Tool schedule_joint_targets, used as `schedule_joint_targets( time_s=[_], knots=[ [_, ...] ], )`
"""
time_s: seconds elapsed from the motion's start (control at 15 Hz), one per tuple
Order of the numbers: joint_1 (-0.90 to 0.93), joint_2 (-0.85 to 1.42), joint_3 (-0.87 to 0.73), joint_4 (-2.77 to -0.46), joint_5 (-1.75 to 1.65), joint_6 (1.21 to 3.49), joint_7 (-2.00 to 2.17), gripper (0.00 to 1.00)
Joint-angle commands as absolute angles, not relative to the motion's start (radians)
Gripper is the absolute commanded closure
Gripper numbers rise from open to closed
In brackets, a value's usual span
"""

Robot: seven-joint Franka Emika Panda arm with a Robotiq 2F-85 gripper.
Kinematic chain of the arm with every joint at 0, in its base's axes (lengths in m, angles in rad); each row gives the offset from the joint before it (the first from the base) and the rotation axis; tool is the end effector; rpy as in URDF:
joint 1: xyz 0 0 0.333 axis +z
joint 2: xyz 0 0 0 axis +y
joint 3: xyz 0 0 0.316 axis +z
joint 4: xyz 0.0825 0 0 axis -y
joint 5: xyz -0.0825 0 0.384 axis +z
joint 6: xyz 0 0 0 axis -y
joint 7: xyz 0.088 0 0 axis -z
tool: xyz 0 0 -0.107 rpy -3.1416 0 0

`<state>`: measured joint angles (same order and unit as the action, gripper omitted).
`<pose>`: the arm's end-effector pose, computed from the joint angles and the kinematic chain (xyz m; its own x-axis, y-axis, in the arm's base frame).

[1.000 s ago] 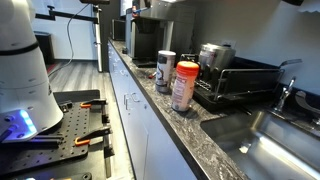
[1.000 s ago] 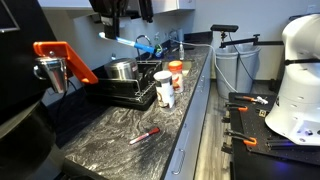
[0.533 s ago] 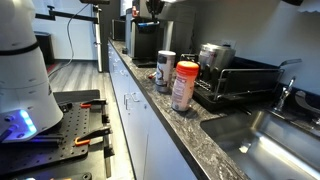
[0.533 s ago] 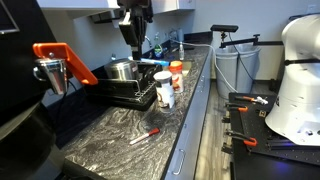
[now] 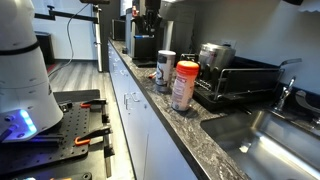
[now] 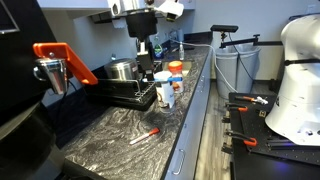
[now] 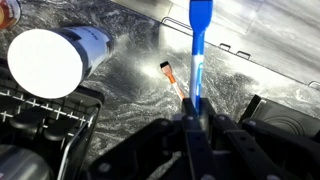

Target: Remove the blue marker from the cabinet and put it on the counter

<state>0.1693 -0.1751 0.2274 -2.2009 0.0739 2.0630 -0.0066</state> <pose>0.4584 0.1997 0.4579 0.9331 0.3580 0.0331 0.3589 -0.9330 -0.0267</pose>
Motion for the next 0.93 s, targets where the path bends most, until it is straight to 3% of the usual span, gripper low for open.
schedule_joint_targets(
  time_s=[0.0,0.53,0.6,0.87],
  knots=[
    [0.190,-0.133,0.247,-2.190,0.000,2.085,0.070,0.97],
    [0.213,-0.016,0.251,-2.186,-0.026,2.234,0.118,0.97],
    [0.212,-0.039,0.248,-2.198,-0.027,2.203,0.105,0.89],
    [0.214,-0.013,0.247,-2.193,-0.026,2.227,0.105,0.89]
  ],
)
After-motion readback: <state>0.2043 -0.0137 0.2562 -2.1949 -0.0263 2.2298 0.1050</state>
